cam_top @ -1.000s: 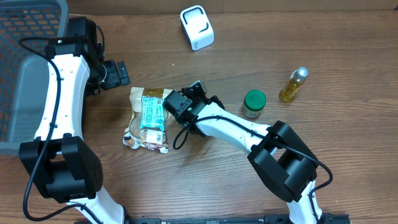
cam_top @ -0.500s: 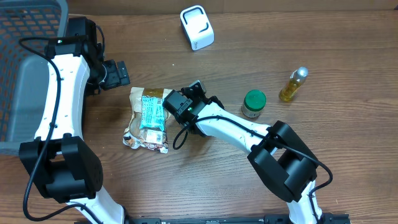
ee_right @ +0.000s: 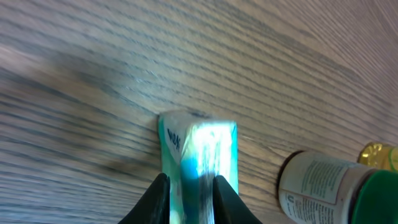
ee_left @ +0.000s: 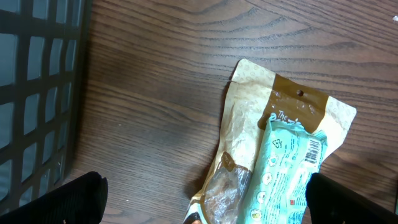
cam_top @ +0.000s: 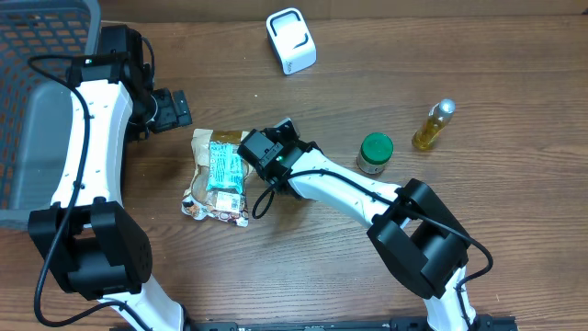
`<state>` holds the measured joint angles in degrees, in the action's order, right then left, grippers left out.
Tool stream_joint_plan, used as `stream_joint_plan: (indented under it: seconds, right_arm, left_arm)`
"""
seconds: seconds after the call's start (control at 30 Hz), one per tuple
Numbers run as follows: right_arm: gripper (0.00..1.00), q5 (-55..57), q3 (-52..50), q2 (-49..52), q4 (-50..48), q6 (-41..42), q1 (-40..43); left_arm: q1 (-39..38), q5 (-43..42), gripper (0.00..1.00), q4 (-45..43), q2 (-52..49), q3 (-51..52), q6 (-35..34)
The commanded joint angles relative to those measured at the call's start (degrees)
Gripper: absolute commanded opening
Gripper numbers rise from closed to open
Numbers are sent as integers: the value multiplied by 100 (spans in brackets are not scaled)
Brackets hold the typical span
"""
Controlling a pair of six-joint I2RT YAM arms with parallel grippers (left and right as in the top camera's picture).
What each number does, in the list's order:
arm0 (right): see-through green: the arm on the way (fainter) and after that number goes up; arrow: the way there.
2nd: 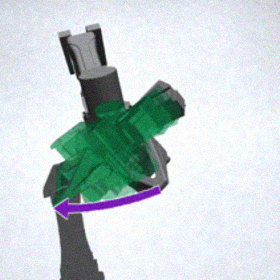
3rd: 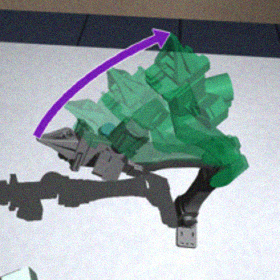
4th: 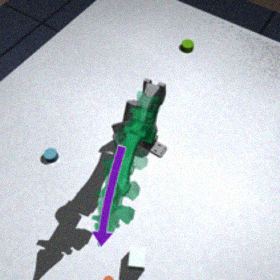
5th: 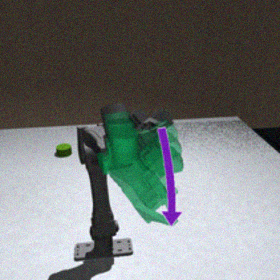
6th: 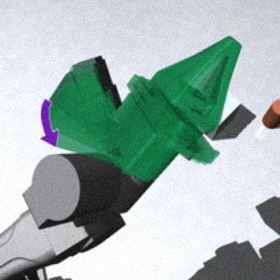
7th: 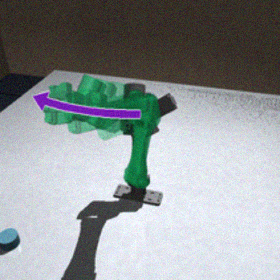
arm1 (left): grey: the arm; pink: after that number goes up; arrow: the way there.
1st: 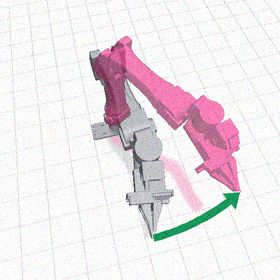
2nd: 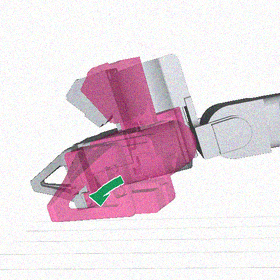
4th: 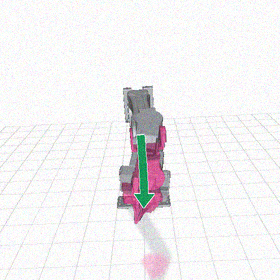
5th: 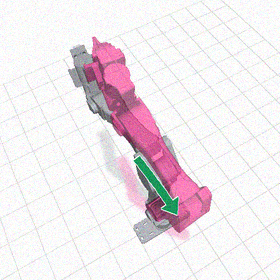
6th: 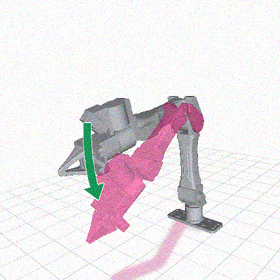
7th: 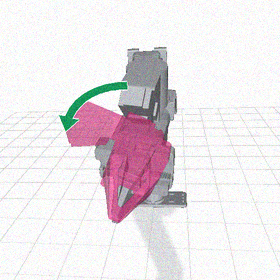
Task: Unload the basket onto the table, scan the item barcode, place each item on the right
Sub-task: 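Raise the pack toward the white scanner with the right gripper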
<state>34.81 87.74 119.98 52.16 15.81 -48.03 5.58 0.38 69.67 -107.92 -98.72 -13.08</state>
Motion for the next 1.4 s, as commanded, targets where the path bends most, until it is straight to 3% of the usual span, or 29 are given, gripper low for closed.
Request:
stream_joint_plan:
  seconds: [0.0,0.1,0.17,0.3,0.4,0.53,0.77,1.1,1.17,1.37]
  right_arm:
    - [20,-109,323,-46,61,24,15]
    - [20,-109,428,-46,131,22,22]
    - [26,-107,455,-50,129,20,22]
    - [59,-44,610,-50,153,20,81]
    - [68,-118,894,-50,409,20,205]
    - [82,-1115,1250,-50,964,11,584]
    - [83,-3104,1180,-48,1331,-879,1202]
    - [81,-3309,1056,-48,1268,-881,1373]
    - [100,-3370,1056,-46,1222,-859,1360]
    - [100,-3644,1056,-46,1099,-863,1362]
  left_arm:
    - [-42,-39,100,9,35,11,87]
    - [-42,-39,99,9,35,11,87]
    - [-42,-39,100,9,35,11,87]
    - [-42,-39,100,9,35,11,87]
    - [-42,-39,100,9,35,11,87]
    - [-42,-39,100,9,35,11,87]
    - [-42,-39,100,9,35,11,87]
    - [-42,-39,99,9,35,11,87]
    - [-42,-39,100,9,35,11,87]
    - [-42,-39,99,9,35,11,87]
